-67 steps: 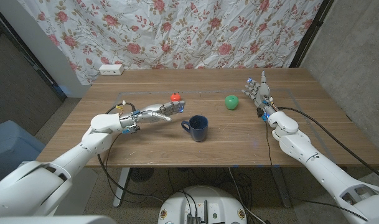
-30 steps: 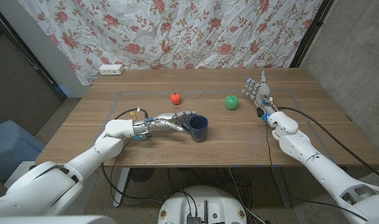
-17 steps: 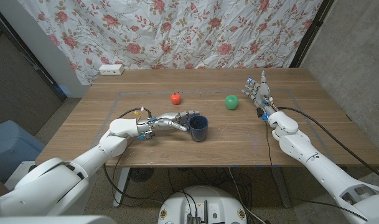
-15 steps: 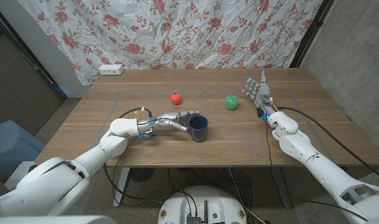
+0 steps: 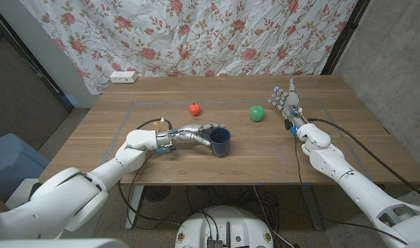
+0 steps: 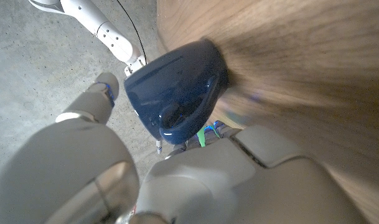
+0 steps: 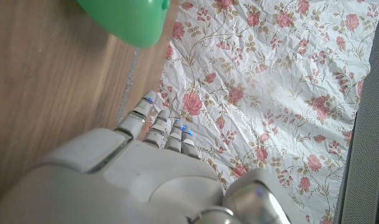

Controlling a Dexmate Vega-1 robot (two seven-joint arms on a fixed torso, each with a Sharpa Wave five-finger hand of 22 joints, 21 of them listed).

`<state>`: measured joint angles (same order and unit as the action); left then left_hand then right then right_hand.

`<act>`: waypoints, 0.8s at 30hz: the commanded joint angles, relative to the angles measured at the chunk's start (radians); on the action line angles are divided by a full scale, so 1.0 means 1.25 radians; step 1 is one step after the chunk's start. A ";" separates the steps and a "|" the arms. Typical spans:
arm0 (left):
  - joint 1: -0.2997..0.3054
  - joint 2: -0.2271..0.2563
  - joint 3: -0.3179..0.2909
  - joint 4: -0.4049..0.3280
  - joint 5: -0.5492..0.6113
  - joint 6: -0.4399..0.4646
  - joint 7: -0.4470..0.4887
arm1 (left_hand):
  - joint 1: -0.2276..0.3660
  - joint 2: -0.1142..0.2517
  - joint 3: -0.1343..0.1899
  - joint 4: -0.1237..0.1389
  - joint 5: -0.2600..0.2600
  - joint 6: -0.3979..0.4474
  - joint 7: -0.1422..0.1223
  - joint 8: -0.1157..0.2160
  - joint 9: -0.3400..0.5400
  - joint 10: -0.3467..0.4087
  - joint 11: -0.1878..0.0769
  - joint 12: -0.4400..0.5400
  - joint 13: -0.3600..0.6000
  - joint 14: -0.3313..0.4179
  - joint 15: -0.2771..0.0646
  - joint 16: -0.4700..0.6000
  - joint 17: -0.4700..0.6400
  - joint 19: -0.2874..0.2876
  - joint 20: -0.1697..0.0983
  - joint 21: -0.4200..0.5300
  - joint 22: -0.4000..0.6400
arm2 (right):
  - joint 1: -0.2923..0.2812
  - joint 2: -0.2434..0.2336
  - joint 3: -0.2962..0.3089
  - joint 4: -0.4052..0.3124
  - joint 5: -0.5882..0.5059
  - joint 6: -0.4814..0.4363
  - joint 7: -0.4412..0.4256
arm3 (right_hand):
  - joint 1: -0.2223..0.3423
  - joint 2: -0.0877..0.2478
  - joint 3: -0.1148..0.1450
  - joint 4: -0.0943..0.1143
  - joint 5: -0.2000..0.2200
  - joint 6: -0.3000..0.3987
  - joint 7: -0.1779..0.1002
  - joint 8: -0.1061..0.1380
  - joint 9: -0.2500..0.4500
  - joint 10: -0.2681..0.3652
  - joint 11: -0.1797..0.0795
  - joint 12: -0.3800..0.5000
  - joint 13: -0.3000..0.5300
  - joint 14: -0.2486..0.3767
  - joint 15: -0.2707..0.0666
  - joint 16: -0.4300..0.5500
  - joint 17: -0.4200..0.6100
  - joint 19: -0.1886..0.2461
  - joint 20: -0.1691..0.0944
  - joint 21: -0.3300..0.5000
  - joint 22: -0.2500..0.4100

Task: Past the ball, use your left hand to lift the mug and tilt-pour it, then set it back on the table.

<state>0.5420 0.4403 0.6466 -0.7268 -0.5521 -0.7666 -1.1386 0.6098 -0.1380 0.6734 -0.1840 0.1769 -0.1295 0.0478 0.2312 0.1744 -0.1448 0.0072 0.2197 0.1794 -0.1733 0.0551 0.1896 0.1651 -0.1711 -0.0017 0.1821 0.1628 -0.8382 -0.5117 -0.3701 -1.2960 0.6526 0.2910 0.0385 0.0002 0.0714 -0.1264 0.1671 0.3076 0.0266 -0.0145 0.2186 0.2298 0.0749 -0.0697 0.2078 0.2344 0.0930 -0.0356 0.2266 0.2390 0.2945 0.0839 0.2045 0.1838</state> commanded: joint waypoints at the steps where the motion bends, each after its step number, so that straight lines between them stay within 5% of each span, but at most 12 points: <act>1: -0.014 -0.019 0.004 0.032 0.006 -0.014 -0.013 | 0.015 -0.001 -0.003 0.002 0.001 0.004 0.002 0.002 0.002 0.011 -0.001 0.003 0.002 -0.003 -0.005 0.007 0.004 -0.037 0.008 0.008 0.003 | 0.000 0.000 0.000 0.000 0.000 0.000 0.000 | -0.007 0.038 -0.001 0.004 0.006 0.005 -0.001 0.004 0.004 0.001 -0.002 0.004 0.003 0.008 -0.005 0.004 0.003 0.002 -0.001 0.004 0.001; 12: -0.034 -0.044 0.008 0.085 0.016 -0.022 -0.018 | 0.026 -0.001 -0.002 0.001 0.001 0.007 0.003 0.000 0.002 0.014 -0.002 -0.001 0.002 0.018 -0.004 0.008 0.004 -0.028 0.016 0.007 0.003 | 0.000 0.000 0.000 0.000 0.000 0.000 0.001 | -0.007 0.039 -0.001 0.004 0.006 0.006 -0.002 0.004 0.004 0.003 -0.003 0.005 0.003 0.007 -0.005 0.004 0.003 0.003 -0.001 0.004 0.001; 24: -0.036 -0.063 0.002 0.105 0.008 -0.019 -0.029 | 0.066 0.004 0.003 0.000 0.003 0.058 0.019 0.013 0.005 0.083 0.010 0.014 0.007 0.095 -0.008 0.015 0.004 0.009 0.030 0.009 0.003 | 0.000 0.000 0.000 0.001 0.000 0.000 0.001 | -0.007 0.039 -0.001 0.004 0.006 0.006 -0.002 0.004 0.004 0.003 -0.003 0.005 0.003 0.007 -0.005 0.004 0.003 0.003 -0.001 0.004 0.001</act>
<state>0.5048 0.3849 0.6537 -0.6295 -0.5386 -0.7856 -1.1642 0.6732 -0.1319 0.6735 -0.1839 0.1769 -0.0721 0.0667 0.2408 0.1748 -0.0583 0.0180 0.2295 0.1842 -0.0715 0.0423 0.2013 0.1651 -0.1658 0.0288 0.1901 0.1629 -0.8380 -0.5118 -0.3700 -1.2952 0.6526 0.2908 0.0390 0.0002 0.0714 -0.1264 0.1671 0.3076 0.0266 -0.0145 0.2186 0.2298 0.0749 -0.0697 0.2078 0.2344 0.0930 -0.0356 0.2266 0.2390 0.2945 0.0838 0.2045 0.1838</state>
